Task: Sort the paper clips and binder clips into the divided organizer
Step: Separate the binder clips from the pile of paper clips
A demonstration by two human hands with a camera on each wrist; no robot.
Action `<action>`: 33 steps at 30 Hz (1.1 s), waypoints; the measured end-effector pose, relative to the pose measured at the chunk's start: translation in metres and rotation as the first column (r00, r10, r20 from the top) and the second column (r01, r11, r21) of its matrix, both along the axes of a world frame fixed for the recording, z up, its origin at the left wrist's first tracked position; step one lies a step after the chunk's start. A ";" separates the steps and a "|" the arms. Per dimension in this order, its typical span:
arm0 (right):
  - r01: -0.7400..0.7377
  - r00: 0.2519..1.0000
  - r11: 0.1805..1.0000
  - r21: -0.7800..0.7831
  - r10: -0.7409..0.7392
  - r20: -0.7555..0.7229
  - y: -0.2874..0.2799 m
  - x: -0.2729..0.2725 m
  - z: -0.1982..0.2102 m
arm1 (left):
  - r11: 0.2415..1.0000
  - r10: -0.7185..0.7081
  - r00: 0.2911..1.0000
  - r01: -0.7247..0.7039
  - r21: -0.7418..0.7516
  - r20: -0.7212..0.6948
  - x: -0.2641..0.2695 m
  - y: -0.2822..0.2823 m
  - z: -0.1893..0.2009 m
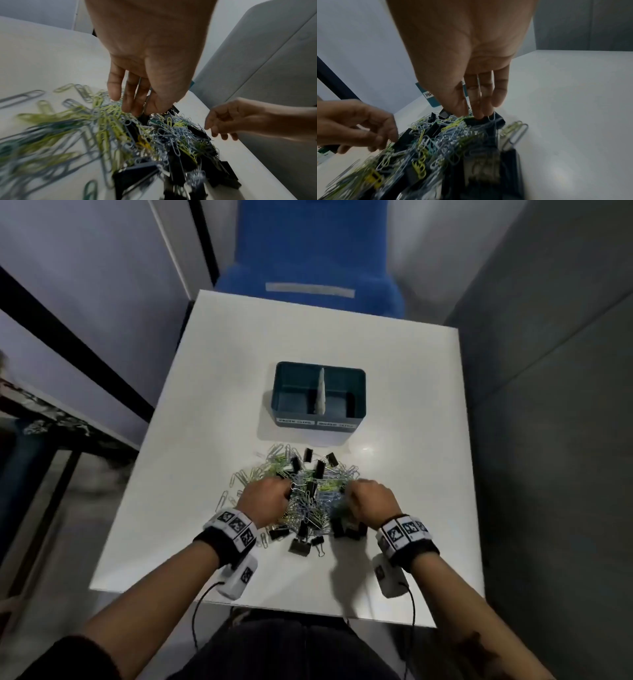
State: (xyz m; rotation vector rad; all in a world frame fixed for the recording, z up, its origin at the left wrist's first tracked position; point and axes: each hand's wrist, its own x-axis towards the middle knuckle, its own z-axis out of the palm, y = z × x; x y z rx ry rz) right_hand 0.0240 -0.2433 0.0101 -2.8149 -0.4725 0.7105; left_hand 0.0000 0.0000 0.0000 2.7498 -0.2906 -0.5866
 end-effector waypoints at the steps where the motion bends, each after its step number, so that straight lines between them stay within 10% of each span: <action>1: -0.004 1.000 1.000 0.023 0.004 0.031 0.003 0.009 -0.002 | 1.000 -0.008 0.999 0.008 0.001 0.041 0.009 -0.004 -0.004; 23: 0.030 0.995 0.987 0.160 -0.046 0.094 0.043 0.073 -0.045 | 0.998 -0.052 0.986 0.048 0.031 0.157 0.085 -0.040 -0.038; 28: 0.178 0.974 0.941 0.289 -0.211 0.088 0.034 0.074 -0.044 | 0.968 0.200 0.965 -0.168 -0.184 0.172 0.086 -0.014 -0.030; 33: 0.209 0.966 0.917 0.340 -0.248 0.076 0.024 0.072 -0.048 | 0.799 0.591 0.797 -0.556 -0.229 0.124 0.075 0.055 -0.027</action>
